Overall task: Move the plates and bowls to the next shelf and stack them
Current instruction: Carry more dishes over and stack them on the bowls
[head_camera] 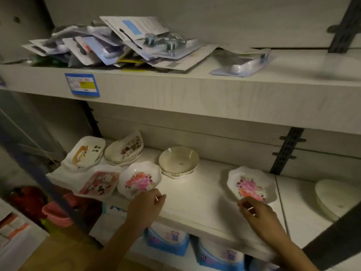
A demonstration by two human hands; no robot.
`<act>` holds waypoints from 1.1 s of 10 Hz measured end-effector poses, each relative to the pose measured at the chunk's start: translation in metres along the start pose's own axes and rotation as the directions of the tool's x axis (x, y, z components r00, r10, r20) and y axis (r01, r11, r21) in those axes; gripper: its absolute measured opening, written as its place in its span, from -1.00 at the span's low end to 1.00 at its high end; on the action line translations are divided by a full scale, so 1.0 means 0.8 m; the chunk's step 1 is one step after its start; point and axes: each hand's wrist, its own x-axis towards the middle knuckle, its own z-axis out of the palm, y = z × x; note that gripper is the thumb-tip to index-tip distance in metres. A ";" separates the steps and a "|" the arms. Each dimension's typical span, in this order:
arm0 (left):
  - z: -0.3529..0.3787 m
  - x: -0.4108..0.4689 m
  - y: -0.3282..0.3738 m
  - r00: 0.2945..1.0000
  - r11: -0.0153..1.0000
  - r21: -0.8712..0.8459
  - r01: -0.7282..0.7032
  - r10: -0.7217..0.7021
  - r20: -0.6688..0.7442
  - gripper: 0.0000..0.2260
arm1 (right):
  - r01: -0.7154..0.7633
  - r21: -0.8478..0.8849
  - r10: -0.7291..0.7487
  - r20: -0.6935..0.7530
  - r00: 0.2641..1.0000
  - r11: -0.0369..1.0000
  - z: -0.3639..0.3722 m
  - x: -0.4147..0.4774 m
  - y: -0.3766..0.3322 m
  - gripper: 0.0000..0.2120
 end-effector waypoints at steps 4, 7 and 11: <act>0.008 0.109 0.010 0.973 0.970 -0.224 0.095 -0.043 0.227 -0.74 | -0.530 0.508 0.691 -0.201 0.694 0.679 -0.006 0.064 0.044 -0.53; 0.007 0.130 -0.007 0.880 0.919 -0.270 0.288 -0.143 0.452 -0.73 | -0.536 0.658 0.728 -0.028 0.685 0.530 0.025 0.103 0.069 -0.57; 0.036 0.184 0.005 0.816 0.769 -0.357 0.531 -0.350 0.460 -0.49 | -0.376 0.601 0.560 -0.147 0.815 0.705 0.018 0.066 0.020 -0.72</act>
